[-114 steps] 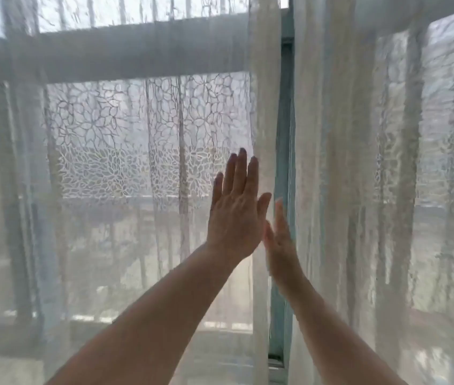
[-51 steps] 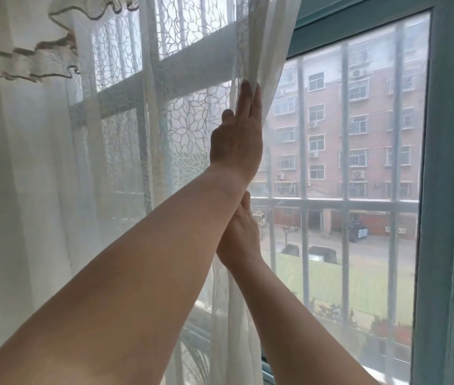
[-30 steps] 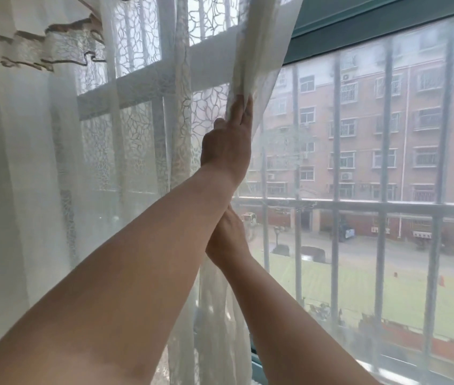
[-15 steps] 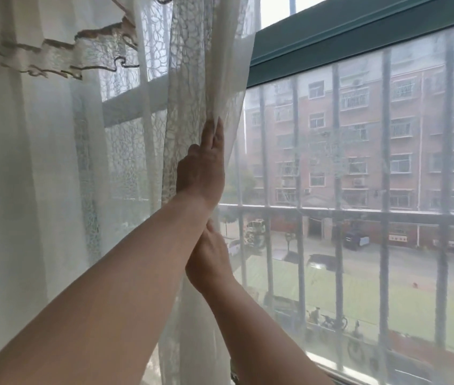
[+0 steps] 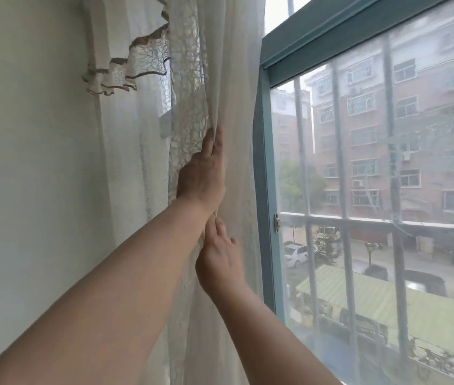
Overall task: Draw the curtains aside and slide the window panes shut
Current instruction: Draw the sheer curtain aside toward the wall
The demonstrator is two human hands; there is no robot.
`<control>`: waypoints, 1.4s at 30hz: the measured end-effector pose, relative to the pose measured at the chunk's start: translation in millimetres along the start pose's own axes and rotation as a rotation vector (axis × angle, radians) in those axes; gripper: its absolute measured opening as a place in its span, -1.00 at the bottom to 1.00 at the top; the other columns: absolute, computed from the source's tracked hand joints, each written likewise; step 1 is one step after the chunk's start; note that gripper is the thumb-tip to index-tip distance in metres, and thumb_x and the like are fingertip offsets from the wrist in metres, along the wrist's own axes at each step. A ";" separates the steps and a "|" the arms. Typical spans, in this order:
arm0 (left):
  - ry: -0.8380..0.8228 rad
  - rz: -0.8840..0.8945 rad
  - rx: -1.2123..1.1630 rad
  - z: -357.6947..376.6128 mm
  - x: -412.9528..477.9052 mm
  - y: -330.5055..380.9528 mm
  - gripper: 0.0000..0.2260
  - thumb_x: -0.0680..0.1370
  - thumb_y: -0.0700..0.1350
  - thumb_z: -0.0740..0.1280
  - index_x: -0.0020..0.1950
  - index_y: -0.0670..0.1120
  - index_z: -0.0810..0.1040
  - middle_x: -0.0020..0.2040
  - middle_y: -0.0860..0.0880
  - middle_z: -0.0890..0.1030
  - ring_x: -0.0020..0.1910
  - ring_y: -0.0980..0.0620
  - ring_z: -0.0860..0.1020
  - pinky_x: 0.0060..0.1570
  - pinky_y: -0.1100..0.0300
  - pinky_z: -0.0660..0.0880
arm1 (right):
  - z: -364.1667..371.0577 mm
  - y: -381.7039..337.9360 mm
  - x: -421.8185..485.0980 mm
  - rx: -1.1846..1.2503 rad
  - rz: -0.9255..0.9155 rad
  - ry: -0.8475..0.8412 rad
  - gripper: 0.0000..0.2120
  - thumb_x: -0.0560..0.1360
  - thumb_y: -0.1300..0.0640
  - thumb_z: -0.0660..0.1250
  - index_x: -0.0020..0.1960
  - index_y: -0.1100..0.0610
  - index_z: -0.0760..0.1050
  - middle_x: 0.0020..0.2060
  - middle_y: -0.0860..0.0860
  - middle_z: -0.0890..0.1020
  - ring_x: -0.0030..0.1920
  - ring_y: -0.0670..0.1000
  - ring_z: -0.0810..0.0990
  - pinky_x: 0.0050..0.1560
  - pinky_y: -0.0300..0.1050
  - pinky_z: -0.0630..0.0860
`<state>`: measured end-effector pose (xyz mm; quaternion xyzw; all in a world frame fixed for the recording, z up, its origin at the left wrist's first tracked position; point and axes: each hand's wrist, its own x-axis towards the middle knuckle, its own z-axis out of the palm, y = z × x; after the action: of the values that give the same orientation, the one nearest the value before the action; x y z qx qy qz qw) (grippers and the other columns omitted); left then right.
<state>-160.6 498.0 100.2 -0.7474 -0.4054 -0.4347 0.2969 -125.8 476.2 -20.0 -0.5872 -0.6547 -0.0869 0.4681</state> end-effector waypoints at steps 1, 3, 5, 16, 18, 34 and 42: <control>0.002 -0.004 0.008 3.3 3.6 -3.3 -0.32 0.54 -0.32 0.15 0.53 -0.08 -0.17 0.54 -0.08 -0.03 0.09 -0.19 0.49 -0.15 0.01 0.43 | 3.8 1.3 5.6 0.008 -0.016 0.003 -0.26 0.38 0.40 0.05 0.51 0.13 -0.06 0.49 0.08 0.15 0.37 0.12 0.29 0.32 0.12 0.24; 0.020 -0.011 0.020 5.8 8.1 -9.4 -0.30 0.52 -0.32 0.17 0.53 -0.07 -0.16 0.54 -0.10 0.01 0.11 -0.20 0.49 -0.11 -0.01 0.46 | 9.8 3.8 12.5 -0.014 -0.052 0.048 -0.28 0.40 0.35 0.08 0.51 0.12 -0.07 0.47 0.09 0.19 0.33 0.14 0.33 0.29 0.06 0.25; 0.043 -0.007 0.032 9.2 10.7 -15.0 -0.27 0.48 -0.33 0.20 0.53 -0.07 -0.14 0.53 -0.13 0.04 0.12 -0.22 0.50 -0.14 0.00 0.47 | 14.2 9.2 16.9 -0.059 -0.094 0.135 -0.30 0.42 0.29 0.10 0.51 0.13 -0.05 0.41 0.07 0.29 0.26 0.14 0.35 0.23 -0.01 0.24; 0.228 0.142 0.304 19.1 22.8 -48.3 -0.40 0.52 -0.15 0.21 0.51 -0.16 0.06 0.40 -0.17 0.33 0.35 -0.20 0.27 0.28 -0.20 0.13 | 23.8 33.6 35.9 0.129 -0.018 0.387 -0.07 0.35 -0.42 0.15 0.48 -0.09 -0.28 0.52 0.08 -0.11 0.48 0.22 -0.26 0.42 0.24 -0.26; 0.210 0.120 0.297 20.5 24.9 -46.3 -0.41 0.55 -0.10 0.19 0.52 -0.14 0.02 0.43 -0.15 0.30 0.44 -0.24 0.13 0.31 -0.32 0.02 | 19.4 41.4 39.9 0.175 0.041 0.376 0.02 0.27 -0.48 0.19 0.46 -0.15 -0.33 0.52 0.07 -0.18 0.47 0.24 -0.27 0.40 0.27 -0.25; 0.124 -0.002 0.226 32.7 46.9 -12.0 -0.22 0.51 0.18 0.26 0.53 0.04 -0.17 0.52 -0.20 -0.19 0.44 -0.36 -0.01 0.08 -0.16 0.48 | 44.3 32.9 46.7 0.217 -0.045 0.252 -0.35 0.55 0.06 0.13 0.52 -0.03 -0.15 0.47 0.16 0.10 0.30 0.22 0.31 0.17 0.07 0.32; 0.136 -0.047 0.190 51.0 48.3 -24.9 -0.43 0.60 -0.12 0.15 0.54 -0.09 -0.05 0.48 -0.19 0.12 0.19 -0.21 0.37 -0.05 -0.02 0.45 | 65.5 36.4 57.5 0.177 -0.063 0.166 -0.33 0.47 0.25 0.12 0.52 0.11 -0.06 0.26 0.09 0.35 0.13 0.13 0.38 0.08 -0.04 0.30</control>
<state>-147.1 567.7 122.7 -0.6750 -0.4412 -0.4508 0.3828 -121.0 570.0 -30.6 -0.5134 -0.6370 -0.0918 0.5676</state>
